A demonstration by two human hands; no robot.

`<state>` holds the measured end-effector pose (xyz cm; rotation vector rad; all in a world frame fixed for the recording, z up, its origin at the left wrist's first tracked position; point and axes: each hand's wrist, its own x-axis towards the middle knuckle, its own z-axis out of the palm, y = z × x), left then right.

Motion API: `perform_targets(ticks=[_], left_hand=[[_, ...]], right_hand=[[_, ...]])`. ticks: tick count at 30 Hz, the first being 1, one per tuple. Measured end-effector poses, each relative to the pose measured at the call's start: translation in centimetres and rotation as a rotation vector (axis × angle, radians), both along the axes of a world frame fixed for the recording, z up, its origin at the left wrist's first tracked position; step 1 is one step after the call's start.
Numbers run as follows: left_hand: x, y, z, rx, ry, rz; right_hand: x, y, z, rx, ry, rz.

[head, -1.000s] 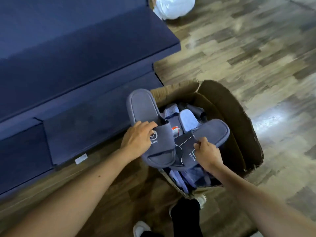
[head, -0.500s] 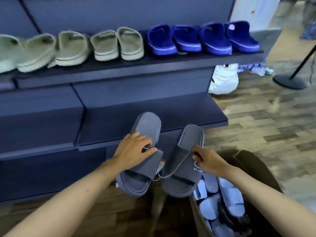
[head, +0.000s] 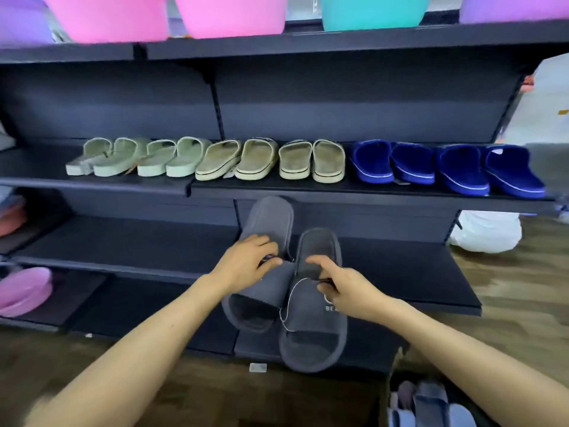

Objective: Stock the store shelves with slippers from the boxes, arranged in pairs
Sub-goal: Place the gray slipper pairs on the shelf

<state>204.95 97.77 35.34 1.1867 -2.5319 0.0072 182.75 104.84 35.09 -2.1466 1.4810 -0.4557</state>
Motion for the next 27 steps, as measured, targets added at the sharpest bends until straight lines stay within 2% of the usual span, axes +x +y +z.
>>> perform_targets(ticks=[2, 6, 9, 11, 14, 17, 18, 21, 24, 27], left_hand=[[-1.2, 0.4, 0.3, -0.046, -0.006, -0.012], [-3.9, 1.3, 0.6, -0.307, -0.116, -0.11], [-4.3, 1.9, 0.7, -0.329, -0.136, -0.141], [-4.2, 2.5, 0.2, -0.291, -0.087, -0.073], [-4.0, 4.0, -0.2, -0.167, 0.073, 0.202], [-3.4, 7.1, -0.1, 0.162, 0.307, 0.621], [-2.9, 8.0, -0.2, 0.299, 0.329, 0.708], [-0.8, 9.6, -1.1, 0.536, 0.185, 0.853], [2.2, 9.7, -1.7, 0.519, 0.06, 0.98], [6.5, 9.3, -2.7, 0.623, -0.012, 0.986]], right_hand=[[0.0, -0.3, 0.4, 0.062, -0.004, 0.064], [0.1, -0.8, 0.8, 0.22, -0.087, 0.116], [0.0, -1.4, 0.2, 0.264, -0.177, 0.087], [0.3, -1.9, -0.3, 0.291, -0.219, 0.054], [1.7, -2.7, -1.1, 0.314, -0.272, -0.013], [3.7, -3.6, -1.9, 0.294, -0.305, -0.094], [4.7, -3.9, -2.2, 0.292, -0.326, -0.118], [8.2, -4.7, -3.2, 0.305, -0.381, -0.198], [12.5, -4.4, -4.1, 0.306, -0.385, -0.208], [17.5, -4.0, -4.7, 0.307, -0.437, -0.169]])
